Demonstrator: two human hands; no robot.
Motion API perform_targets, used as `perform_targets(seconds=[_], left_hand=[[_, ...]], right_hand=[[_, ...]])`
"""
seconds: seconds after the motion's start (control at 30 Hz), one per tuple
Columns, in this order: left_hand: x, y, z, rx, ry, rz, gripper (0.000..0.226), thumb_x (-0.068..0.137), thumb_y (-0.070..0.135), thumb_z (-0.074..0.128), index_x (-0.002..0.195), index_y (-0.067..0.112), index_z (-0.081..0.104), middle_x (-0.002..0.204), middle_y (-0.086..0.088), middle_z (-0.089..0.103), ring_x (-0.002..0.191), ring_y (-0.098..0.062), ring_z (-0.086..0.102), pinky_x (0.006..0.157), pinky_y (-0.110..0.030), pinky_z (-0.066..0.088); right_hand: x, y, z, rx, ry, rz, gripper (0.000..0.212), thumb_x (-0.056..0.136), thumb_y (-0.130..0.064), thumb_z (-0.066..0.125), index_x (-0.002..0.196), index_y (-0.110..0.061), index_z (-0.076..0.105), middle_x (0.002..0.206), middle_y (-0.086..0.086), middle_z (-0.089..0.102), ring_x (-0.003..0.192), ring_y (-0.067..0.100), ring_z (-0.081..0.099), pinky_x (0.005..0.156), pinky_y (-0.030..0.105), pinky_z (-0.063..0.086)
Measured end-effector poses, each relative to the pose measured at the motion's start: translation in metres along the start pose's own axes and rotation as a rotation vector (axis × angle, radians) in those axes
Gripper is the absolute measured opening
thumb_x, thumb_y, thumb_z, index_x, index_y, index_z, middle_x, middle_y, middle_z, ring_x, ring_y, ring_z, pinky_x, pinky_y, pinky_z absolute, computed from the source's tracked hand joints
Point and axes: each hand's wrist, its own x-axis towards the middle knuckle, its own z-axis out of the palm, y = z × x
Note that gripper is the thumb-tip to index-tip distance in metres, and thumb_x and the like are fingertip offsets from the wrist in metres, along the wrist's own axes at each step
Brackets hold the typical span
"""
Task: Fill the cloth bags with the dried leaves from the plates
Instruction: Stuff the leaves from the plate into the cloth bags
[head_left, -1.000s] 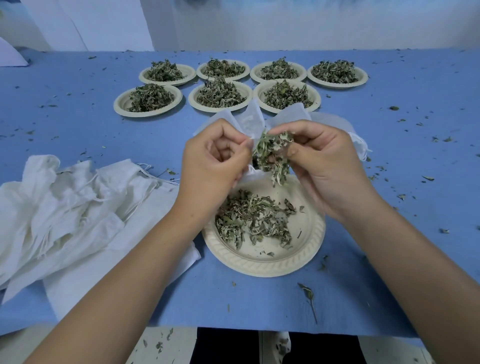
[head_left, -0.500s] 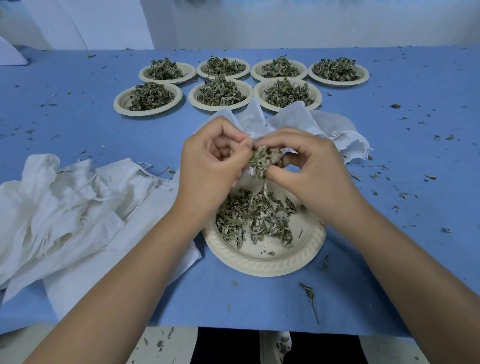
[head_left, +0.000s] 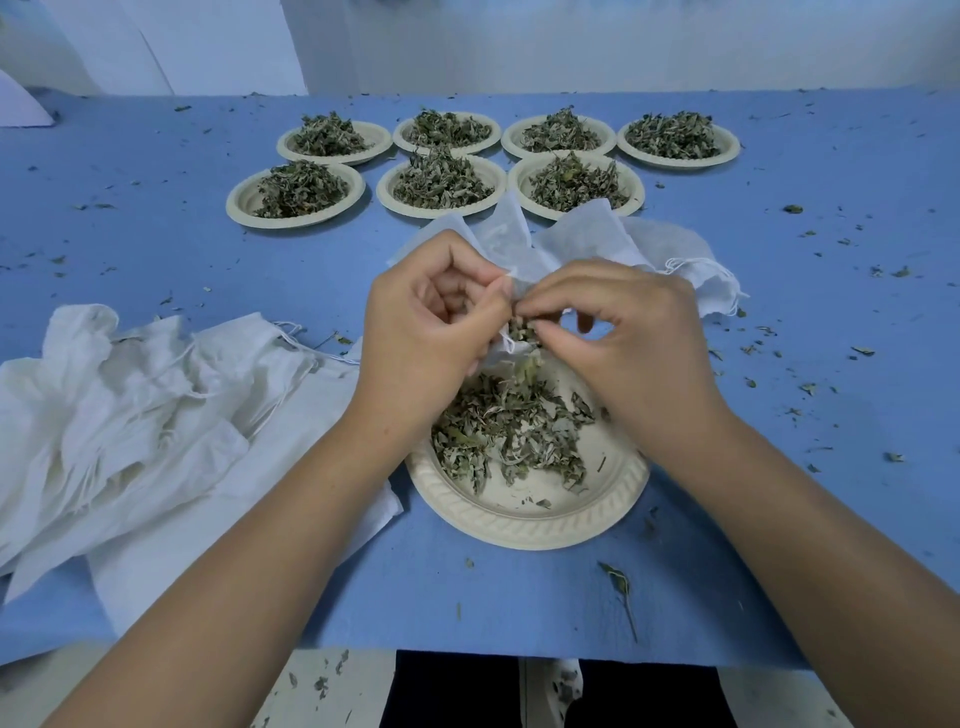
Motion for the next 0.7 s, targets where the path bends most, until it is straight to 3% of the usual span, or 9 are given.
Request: perform_targets(seconds=[0.13,0.2,0.3,0.47,0.53,0.6,0.7], left_hand=[[0.000,0.000,0.000,-0.015,0.039,-0.032,0.022,0.089,0.003,0.065,0.074,0.016,0.058,0.050,0.004,0.054,0.037,-0.005,0.043,0.038,-0.016,0.035],[0.002,-0.001,-0.001,-0.031,0.088,-0.054,0.021,0.090,0.002,0.064,0.074,0.014,0.057,0.049,0.005,0.054,0.036,-0.005,0.042,0.038,-0.016,0.035],[0.003,-0.001,-0.002,-0.048,0.124,-0.060,0.022,0.091,0.001,0.063,0.074,0.013,0.056,0.047,0.009,0.053,0.034,-0.003,0.041,0.037,-0.015,0.035],[0.002,0.001,0.000,-0.047,0.077,-0.052,0.024,0.089,-0.003,0.062,0.073,0.014,0.057,0.048,0.009,0.054,0.035,-0.004,0.042,0.036,-0.015,0.034],[0.002,0.001,0.000,-0.047,0.070,-0.055,0.025,0.089,-0.003,0.062,0.073,0.015,0.058,0.048,0.009,0.054,0.036,-0.003,0.042,0.036,-0.015,0.034],[0.003,0.001,-0.001,-0.048,0.090,-0.057,0.024,0.090,-0.001,0.062,0.073,0.016,0.057,0.047,0.010,0.053,0.035,-0.003,0.042,0.037,-0.015,0.034],[0.004,0.002,-0.002,-0.060,0.135,-0.078,0.022,0.092,0.001,0.061,0.075,0.013,0.056,0.045,0.011,0.053,0.033,-0.002,0.041,0.036,-0.015,0.034]], right_hand=[[0.002,0.003,-0.003,-0.043,-0.120,0.013,0.019,0.082,0.002,0.068,0.098,-0.007,0.074,0.091,0.002,0.072,0.083,0.024,0.053,0.075,0.033,0.045],[0.002,0.001,-0.008,-0.045,-0.058,0.001,0.024,0.086,0.002,0.060,0.102,-0.011,0.072,0.097,-0.006,0.069,0.093,0.021,0.053,0.087,0.033,0.040],[0.000,-0.004,-0.011,-0.097,0.041,-0.098,0.026,0.082,-0.004,0.049,0.089,-0.012,0.072,0.092,-0.012,0.067,0.099,0.015,0.053,0.095,0.033,0.026],[-0.005,-0.003,0.002,-0.236,-0.341,-0.029,0.032,0.091,-0.038,0.035,0.071,-0.019,0.052,0.072,-0.017,0.054,0.129,0.016,0.041,0.108,0.043,0.014],[-0.004,-0.002,0.002,-0.205,-0.322,-0.002,0.033,0.090,-0.041,0.039,0.076,-0.019,0.060,0.080,-0.018,0.059,0.130,0.015,0.040,0.109,0.044,0.013],[-0.001,-0.001,-0.005,-0.154,-0.194,-0.025,0.031,0.086,-0.043,0.050,0.090,-0.019,0.070,0.094,-0.017,0.065,0.125,0.014,0.043,0.107,0.038,0.012],[0.006,0.004,-0.017,-0.217,-0.133,-0.132,0.040,0.076,-0.050,0.068,0.098,-0.017,0.069,0.098,-0.016,0.059,0.115,0.014,0.045,0.102,0.032,0.014]])
